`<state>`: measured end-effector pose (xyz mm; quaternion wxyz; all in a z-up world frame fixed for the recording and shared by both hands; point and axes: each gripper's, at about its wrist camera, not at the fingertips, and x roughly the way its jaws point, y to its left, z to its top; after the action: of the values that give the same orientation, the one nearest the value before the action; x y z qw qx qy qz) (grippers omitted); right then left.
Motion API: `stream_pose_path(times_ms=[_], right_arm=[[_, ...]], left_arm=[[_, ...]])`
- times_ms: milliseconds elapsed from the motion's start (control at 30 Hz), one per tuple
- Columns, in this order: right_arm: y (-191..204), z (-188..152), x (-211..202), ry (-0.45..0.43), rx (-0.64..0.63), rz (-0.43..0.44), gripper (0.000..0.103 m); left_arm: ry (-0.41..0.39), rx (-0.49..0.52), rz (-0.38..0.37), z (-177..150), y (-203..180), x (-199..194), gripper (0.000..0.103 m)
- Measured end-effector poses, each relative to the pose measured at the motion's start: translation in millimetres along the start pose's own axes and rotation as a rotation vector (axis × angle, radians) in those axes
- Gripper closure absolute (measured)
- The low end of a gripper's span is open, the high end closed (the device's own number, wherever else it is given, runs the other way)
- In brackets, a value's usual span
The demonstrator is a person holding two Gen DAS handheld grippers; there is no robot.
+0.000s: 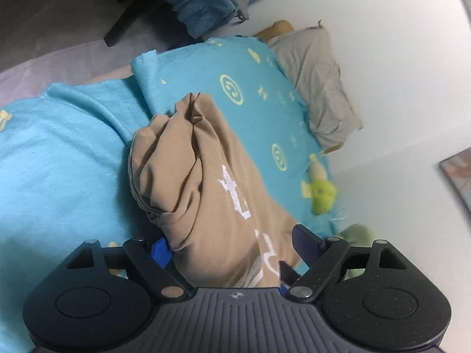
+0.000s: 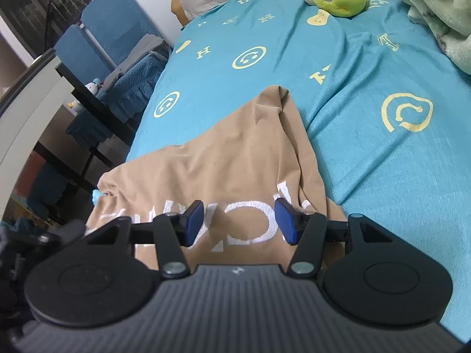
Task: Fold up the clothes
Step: 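Grasp the folded shirt with both tools and lift it off the bed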
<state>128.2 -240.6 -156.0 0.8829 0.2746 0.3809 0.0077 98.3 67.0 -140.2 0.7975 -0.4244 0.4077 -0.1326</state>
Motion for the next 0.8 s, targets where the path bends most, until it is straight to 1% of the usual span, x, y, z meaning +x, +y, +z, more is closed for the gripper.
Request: stream_pose_path(times_ms=[33, 67, 100, 167, 233, 300, 333, 367, 400, 433, 500, 567, 600, 700, 767, 800], right_arm=[[-1, 0, -4, -0.006, 0.016, 0.01, 0.047], [-2, 1, -8, -0.012, 0.032, 0.021, 0.047], [-3, 1, -12, -0.017, 0.048, 0.031, 0.048], [-6, 1, -20, -0.029, 0.08, 0.052, 0.047], [-8, 2, -29, -0.04, 0.112, 0.073, 0.045], [-10, 3, -37, -0.052, 0.144, 0.094, 0.044], [-11, 3, -41, -0.058, 0.16, 0.104, 0.04], [-13, 3, -45, -0.063, 0.176, 0.115, 0.029], [-16, 3, -49, -0.063, 0.212, 0.144, 0.016], [-21, 1, -53, -0.056, 0.268, 0.193, 0.013], [-28, -6, -53, -0.019, 0.38, 0.29, 0.013], [-32, -16, -41, 0.062, 0.477, 0.365, 0.012], [-34, -21, -33, 0.104, 0.52, 0.386, 0.013], [-39, -33, -6, 0.209, 0.633, 0.394, 0.013], [-43, -38, 7, 0.226, 0.678, 0.357, 0.012], [-46, -40, 11, 0.219, 0.699, 0.338, 0.014]], left_arm=[[0.01, -0.011, 0.014, 1, 2, 2, 0.02], [0.02, -0.025, 0.031, 1, 6, 5, 0.023], [0.032, -0.044, 0.051, 2, 11, 8, 0.031], [0.043, -0.095, 0.079, 5, 23, 14, 0.038], [0.038, -0.132, 0.071, 5, 30, 16, 0.042], [0.027, -0.108, 0.077, 4, 28, 15, 0.053], [0.019, -0.098, 0.077, 3, 26, 14, 0.056], [0.01, -0.093, 0.073, 2, 25, 13, 0.061], [0.0, -0.087, 0.069, 2, 23, 12, 0.066], [-0.008, -0.084, 0.061, 1, 21, 10, 0.068], [-0.023, -0.083, 0.033, 0, 16, 5, 0.072], [-0.035, -0.084, 0.003, 0, 15, -2, 0.074], [-0.041, -0.086, -0.01, 0, 14, -4, 0.074], [-0.057, -0.091, -0.034, 1, 9, -4, 0.076], [-0.064, -0.097, -0.047, 2, 8, -5, 0.077], [-0.068, -0.098, -0.052, 2, 7, -6, 0.077]])
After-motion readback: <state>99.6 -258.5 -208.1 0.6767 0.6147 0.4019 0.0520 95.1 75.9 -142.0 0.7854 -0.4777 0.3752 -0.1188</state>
